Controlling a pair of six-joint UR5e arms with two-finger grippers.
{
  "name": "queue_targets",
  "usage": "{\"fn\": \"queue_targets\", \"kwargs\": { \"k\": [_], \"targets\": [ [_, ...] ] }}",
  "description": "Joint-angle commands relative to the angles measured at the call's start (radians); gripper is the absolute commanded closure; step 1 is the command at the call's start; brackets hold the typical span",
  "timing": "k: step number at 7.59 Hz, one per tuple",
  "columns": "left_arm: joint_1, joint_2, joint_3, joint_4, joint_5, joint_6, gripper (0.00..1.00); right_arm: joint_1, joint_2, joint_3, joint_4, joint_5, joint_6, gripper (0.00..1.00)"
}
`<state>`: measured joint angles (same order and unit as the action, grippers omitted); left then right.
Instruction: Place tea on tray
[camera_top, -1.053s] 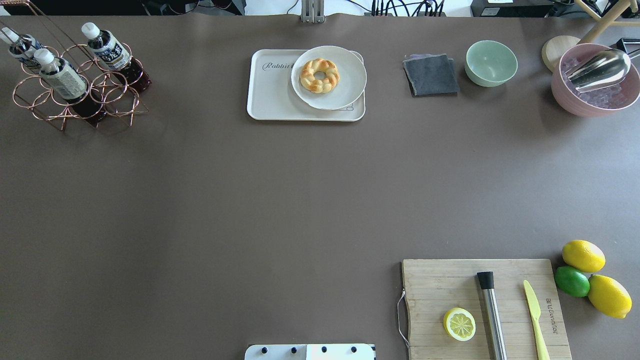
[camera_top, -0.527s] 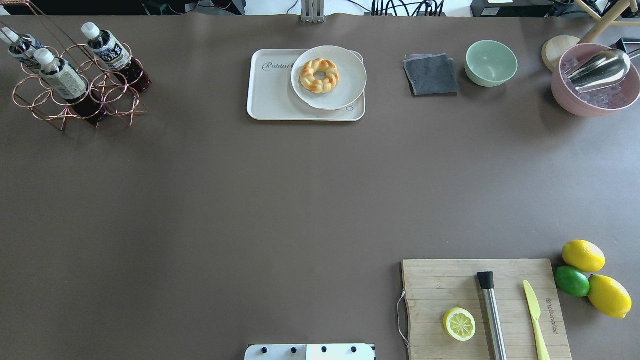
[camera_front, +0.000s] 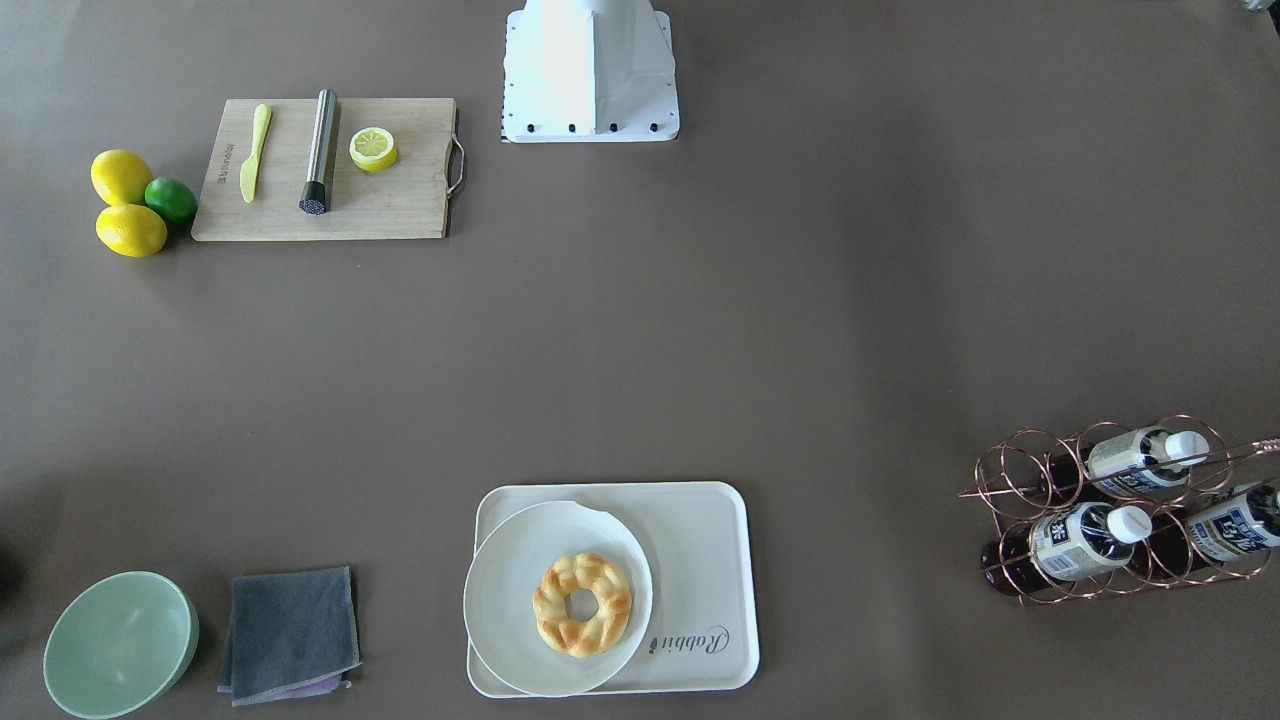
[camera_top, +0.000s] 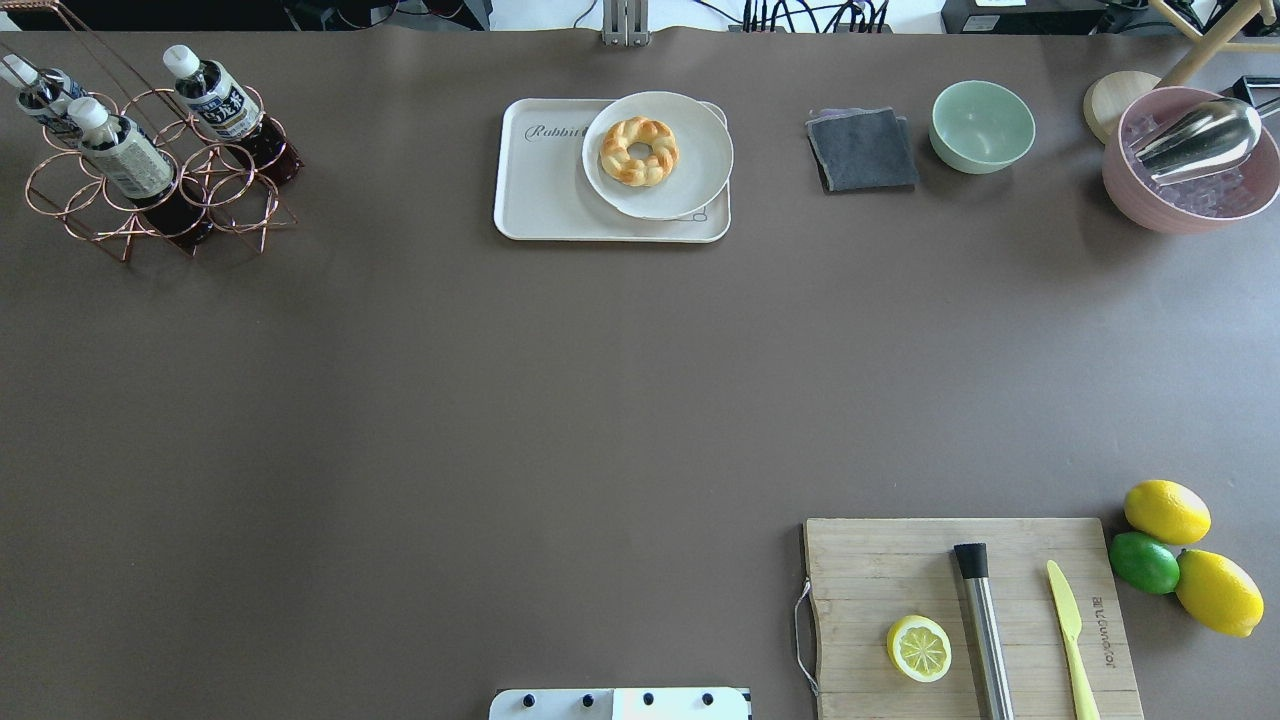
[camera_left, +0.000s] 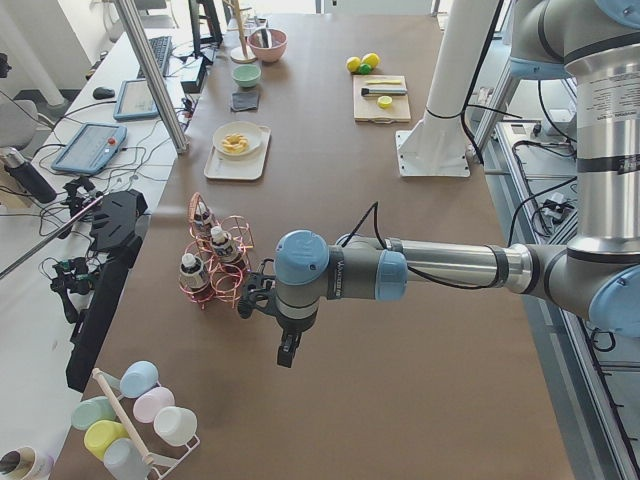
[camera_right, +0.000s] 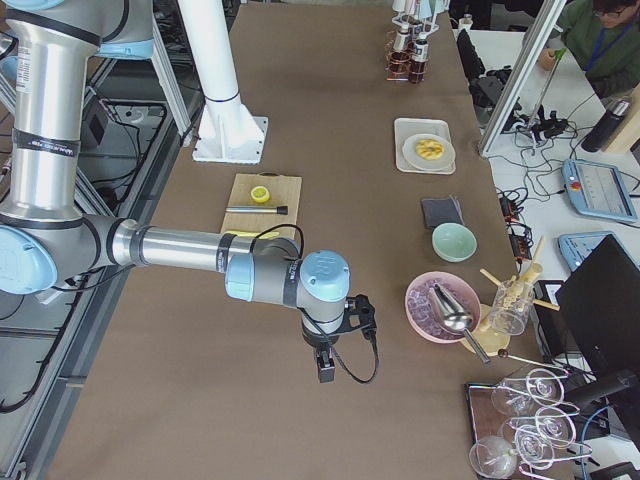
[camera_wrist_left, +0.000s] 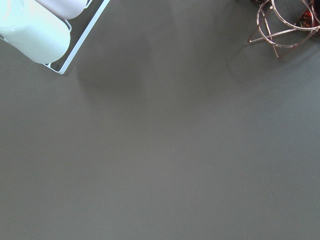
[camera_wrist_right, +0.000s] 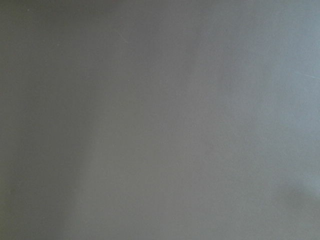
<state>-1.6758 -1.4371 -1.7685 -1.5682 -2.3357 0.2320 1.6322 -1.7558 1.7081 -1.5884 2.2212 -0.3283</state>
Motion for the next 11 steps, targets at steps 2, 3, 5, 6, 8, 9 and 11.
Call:
{"fn": "queue_targets", "kwargs": {
  "k": [2,3,5,6,8,9,11],
  "targets": [
    [-0.002,0.007,-0.002,-0.061,-0.226,0.001,0.02,-0.003,-0.011,0.001,-0.001,0.000,0.000,0.00],
    [-0.002,0.000,0.006,-0.125,-0.226,-0.008,0.02,-0.003,-0.011,0.001,-0.001,0.000,0.000,0.00],
    [0.011,-0.075,-0.008,-0.165,-0.228,-0.169,0.06,-0.005,-0.013,0.001,-0.002,0.000,0.000,0.00],
    [0.030,-0.077,-0.008,-0.299,-0.215,-0.327,0.05,-0.006,-0.013,-0.001,-0.002,0.000,0.000,0.00],
    [0.141,-0.045,-0.003,-0.623,-0.063,-0.625,0.01,-0.015,-0.013,-0.002,-0.005,0.000,0.000,0.00],
    [0.198,-0.040,-0.008,-0.685,-0.018,-0.667,0.01,-0.017,-0.014,-0.004,-0.005,0.000,0.000,0.00],
    [0.315,-0.020,-0.012,-0.879,0.103,-0.872,0.03,-0.021,-0.014,-0.004,-0.005,0.002,0.000,0.00]
  ]
}}
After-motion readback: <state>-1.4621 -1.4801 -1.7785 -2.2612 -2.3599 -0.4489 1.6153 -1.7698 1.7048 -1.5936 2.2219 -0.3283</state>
